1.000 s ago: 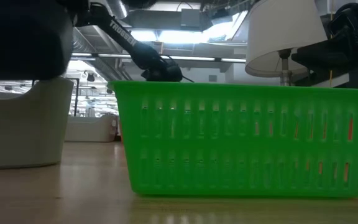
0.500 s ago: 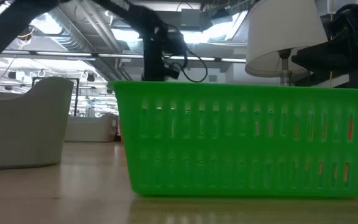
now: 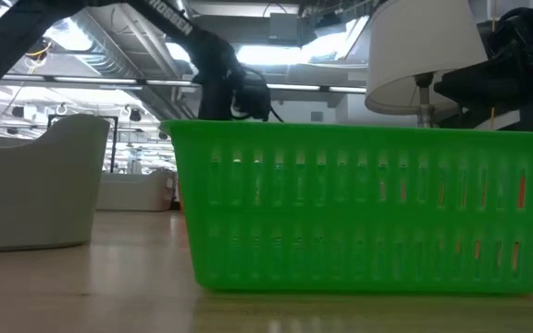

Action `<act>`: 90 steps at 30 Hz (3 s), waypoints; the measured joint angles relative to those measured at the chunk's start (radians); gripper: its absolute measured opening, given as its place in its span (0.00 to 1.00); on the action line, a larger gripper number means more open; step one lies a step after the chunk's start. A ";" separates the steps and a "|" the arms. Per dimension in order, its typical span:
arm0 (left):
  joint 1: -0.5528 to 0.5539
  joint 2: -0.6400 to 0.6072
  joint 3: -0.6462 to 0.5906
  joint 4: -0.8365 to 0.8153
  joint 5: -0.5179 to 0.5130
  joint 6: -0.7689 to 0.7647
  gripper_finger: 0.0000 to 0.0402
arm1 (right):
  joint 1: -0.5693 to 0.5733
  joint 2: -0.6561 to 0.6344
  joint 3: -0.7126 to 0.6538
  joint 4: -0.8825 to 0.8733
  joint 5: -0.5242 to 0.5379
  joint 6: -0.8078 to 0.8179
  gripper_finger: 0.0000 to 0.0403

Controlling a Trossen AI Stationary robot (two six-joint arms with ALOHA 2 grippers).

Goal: Stack baskets by color
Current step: Stack the bottom left orange bin on the top orange bin, then stack the bottom left gray bin on the top gray bin

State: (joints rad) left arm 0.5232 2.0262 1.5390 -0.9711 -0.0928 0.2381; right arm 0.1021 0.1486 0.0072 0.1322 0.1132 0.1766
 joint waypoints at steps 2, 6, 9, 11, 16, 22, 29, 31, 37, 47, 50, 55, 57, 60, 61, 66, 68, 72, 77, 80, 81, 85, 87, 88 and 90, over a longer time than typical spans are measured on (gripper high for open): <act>0.002 0.000 -0.028 0.063 -0.022 0.009 0.12 | 0.000 0.000 0.000 0.000 0.000 -0.002 0.22; 0.014 0.000 -0.035 0.074 -0.093 0.039 0.12 | 0.000 0.000 0.000 0.001 0.000 -0.023 0.22; 0.030 0.000 -0.035 0.071 -0.126 0.052 0.12 | 0.000 0.000 0.000 0.001 0.001 -0.028 0.22; 0.042 0.000 -0.035 0.074 -0.128 0.052 0.12 | 0.000 0.000 0.000 0.001 0.001 -0.028 0.22; 0.056 0.000 -0.035 0.079 -0.130 0.060 0.12 | 0.000 0.000 0.000 0.001 0.001 -0.028 0.22; 0.054 0.000 -0.035 0.104 -0.156 0.061 0.12 | 0.000 0.000 0.000 0.001 0.000 -0.028 0.22; 0.014 -0.012 -0.033 0.086 -0.156 0.054 0.12 | 0.000 0.000 0.000 0.001 0.000 -0.028 0.22; -0.005 -0.015 -0.018 0.055 -0.157 0.033 0.12 | 0.000 0.000 0.000 0.001 0.000 -0.028 0.22; -0.099 -0.019 0.120 -0.225 -0.182 -0.093 0.12 | 0.000 0.000 0.000 -0.001 0.000 -0.028 0.22; -0.247 -0.040 0.177 -0.601 -0.159 -0.335 0.12 | 0.000 0.000 0.000 -0.001 0.000 -0.021 0.22; -0.283 -0.088 0.135 -0.598 -0.100 -0.342 0.12 | 0.000 0.000 0.000 -0.002 0.000 -0.020 0.22; -0.353 -0.228 -0.044 -0.557 -0.059 -0.459 0.12 | 0.000 0.000 0.000 -0.005 0.000 -0.020 0.22; -0.389 -0.289 -0.122 -0.538 -0.030 -0.540 0.12 | 0.000 0.001 0.000 -0.005 0.000 -0.020 0.22; -0.458 -0.386 -0.258 -0.519 0.030 -0.678 0.12 | 0.000 0.001 0.000 -0.006 0.000 -0.020 0.22; -0.487 -0.419 -0.292 -0.510 0.046 -0.722 0.12 | 0.000 0.001 0.000 -0.006 0.000 -0.020 0.22; -0.648 -0.553 -0.451 -0.353 0.143 -0.959 0.12 | 0.000 0.001 0.000 -0.004 0.000 -0.021 0.22; -0.718 -0.594 -0.487 -0.287 0.148 -1.034 0.12 | 0.000 0.001 0.000 0.006 0.000 -0.021 0.22; -0.830 -0.638 -0.498 -0.158 0.105 -1.096 0.12 | 0.000 0.000 0.000 0.013 0.000 -0.020 0.22; -0.913 -0.652 -0.495 -0.101 0.044 -1.178 0.12 | 0.000 0.001 0.000 0.018 0.000 0.002 0.22; -0.941 -0.650 -0.495 -0.102 0.037 -1.233 0.12 | 0.000 0.001 0.000 0.020 0.000 0.001 0.22; -0.947 -0.641 -0.495 -0.101 0.030 -1.242 0.13 | 0.000 0.001 0.000 0.020 0.000 -0.001 0.22; -0.946 -0.614 -0.495 -0.085 0.003 -1.250 0.17 | 0.000 0.001 0.000 0.019 0.000 -0.002 0.22; -0.947 -0.611 -0.495 -0.084 0.001 -1.250 0.20 | 0.000 0.001 0.000 0.017 0.000 -0.003 0.22; -0.947 -0.611 -0.495 -0.083 0.001 -1.250 0.21 | 0.000 0.001 0.000 0.017 0.000 -0.003 0.22; -0.947 -0.611 -0.495 -0.083 0.001 -1.250 0.22 | 0.000 0.001 0.000 0.017 0.000 -0.003 0.22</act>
State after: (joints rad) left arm -0.4236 1.4151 1.0443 -1.0538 -0.0923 -1.0119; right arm 0.1021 0.1497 0.0074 0.1490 0.1131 0.1732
